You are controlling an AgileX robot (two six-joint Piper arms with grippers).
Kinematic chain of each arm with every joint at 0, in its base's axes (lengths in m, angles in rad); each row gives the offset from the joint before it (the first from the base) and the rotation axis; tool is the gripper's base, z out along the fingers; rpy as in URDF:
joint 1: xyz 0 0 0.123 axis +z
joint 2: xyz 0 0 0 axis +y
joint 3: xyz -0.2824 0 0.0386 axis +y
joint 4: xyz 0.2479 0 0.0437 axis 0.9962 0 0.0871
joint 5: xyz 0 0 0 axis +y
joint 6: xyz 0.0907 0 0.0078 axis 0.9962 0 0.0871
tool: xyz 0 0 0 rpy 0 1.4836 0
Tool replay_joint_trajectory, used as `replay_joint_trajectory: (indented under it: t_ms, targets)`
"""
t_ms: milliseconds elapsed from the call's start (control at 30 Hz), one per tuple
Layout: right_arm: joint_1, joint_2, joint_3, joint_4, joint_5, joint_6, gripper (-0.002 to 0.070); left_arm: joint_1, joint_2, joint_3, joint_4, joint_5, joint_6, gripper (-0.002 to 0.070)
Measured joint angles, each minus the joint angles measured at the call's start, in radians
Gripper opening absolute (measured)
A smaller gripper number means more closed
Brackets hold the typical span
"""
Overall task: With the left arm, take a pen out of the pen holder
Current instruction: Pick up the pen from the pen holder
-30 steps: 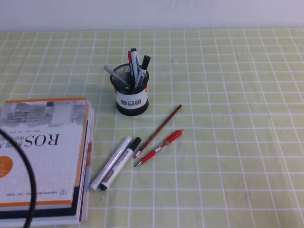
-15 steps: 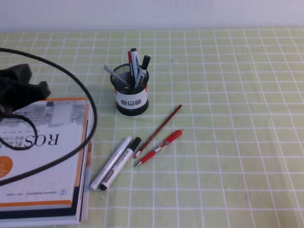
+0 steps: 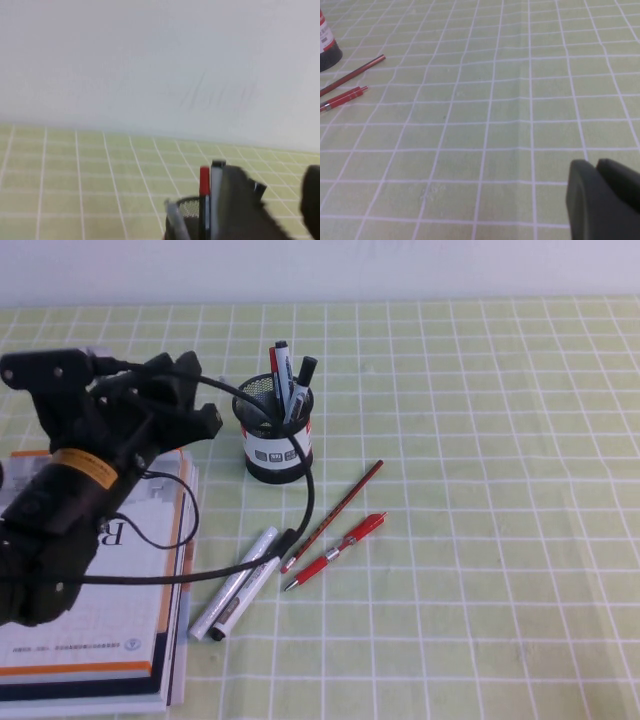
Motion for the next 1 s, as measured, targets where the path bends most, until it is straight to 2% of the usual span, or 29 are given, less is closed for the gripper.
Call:
replay_joint_trajectory:
  t_ms: [133,233,367,667,1000]
  targets:
    - [0.0,0.0,0.0,0.0,0.0,0.0,-0.0013,0.0,0.093,0.0,0.013,-0.056,-0.124,0.0403]
    - [0.0,0.0,0.0,0.0,0.0,0.0,-0.0013,0.0,0.146,-0.002,0.015,-0.125,-0.209,0.0476]
    - [0.0,0.0,0.0,0.0,0.0,0.0,-0.0013,0.0,0.208,-0.035,0.015,-0.161,-0.265,0.0501]
    - [0.0,0.0,0.0,0.0,0.0,0.0,-0.0013,0.0,0.317,-0.201,-0.012,-0.146,-0.272,0.0505]
    - [0.0,0.0,0.0,0.0,0.0,0.0,-0.0012,0.0,0.441,-0.355,-0.02,-0.047,-0.28,0.0505]
